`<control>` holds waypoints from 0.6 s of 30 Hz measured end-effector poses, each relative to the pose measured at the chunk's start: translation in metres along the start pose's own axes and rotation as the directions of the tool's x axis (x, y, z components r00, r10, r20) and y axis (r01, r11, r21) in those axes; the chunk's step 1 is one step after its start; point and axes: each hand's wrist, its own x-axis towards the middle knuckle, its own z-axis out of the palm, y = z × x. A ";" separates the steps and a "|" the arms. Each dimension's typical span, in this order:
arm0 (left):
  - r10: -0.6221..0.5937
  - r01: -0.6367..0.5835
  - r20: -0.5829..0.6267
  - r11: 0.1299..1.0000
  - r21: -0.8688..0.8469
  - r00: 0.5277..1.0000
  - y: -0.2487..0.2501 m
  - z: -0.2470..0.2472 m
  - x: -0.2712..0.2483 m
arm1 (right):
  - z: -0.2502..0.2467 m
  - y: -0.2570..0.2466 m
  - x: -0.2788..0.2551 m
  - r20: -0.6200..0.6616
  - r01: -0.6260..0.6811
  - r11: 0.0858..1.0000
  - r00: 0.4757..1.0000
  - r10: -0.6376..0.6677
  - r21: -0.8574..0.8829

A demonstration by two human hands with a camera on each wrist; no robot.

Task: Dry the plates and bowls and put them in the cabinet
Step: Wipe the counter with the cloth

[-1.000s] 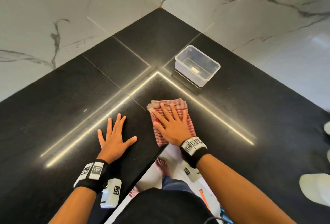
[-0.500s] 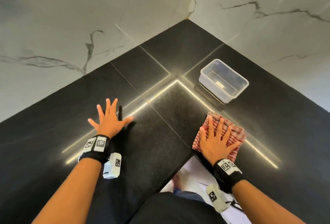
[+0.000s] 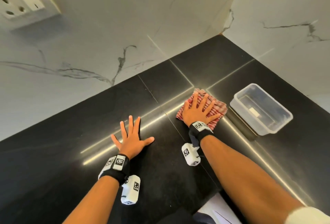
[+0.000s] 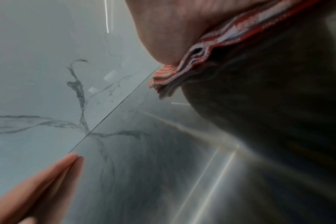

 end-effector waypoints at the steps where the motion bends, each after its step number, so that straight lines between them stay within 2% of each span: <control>1: 0.001 -0.001 0.001 1.000 0.001 1.000 0.000 0.000 0.000 | -0.001 -0.010 0.008 0.003 0.006 1.000 1.000 -0.006 0.006; 12: -0.024 0.023 0.035 1.000 0.009 0.999 0.003 0.000 -0.001 | -0.006 -0.091 0.078 0.080 0.146 0.987 0.987 -0.141 -0.062; 18: -0.035 0.033 0.065 0.999 0.025 0.997 0.003 -0.003 0.002 | -0.006 -0.139 0.098 0.219 0.301 0.946 0.937 -0.271 -0.120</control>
